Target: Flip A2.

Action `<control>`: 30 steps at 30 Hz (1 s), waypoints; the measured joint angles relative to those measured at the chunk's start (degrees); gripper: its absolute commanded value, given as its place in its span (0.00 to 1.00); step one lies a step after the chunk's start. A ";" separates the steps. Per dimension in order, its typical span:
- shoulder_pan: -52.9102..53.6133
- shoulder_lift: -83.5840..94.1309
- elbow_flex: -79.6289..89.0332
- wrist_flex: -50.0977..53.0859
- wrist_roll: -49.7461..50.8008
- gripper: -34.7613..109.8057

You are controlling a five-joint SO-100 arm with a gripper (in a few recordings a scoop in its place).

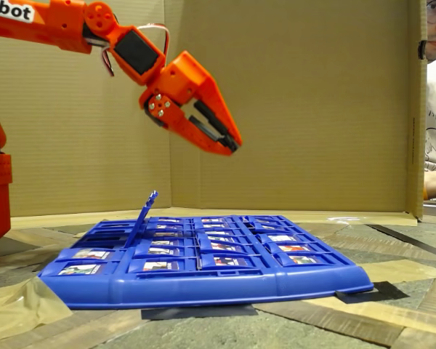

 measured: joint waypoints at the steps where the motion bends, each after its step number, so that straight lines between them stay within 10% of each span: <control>1: -0.18 -0.44 0.44 0.00 0.00 0.24; 30: -3.78 -8.00 -2.55 24.79 -0.09 0.24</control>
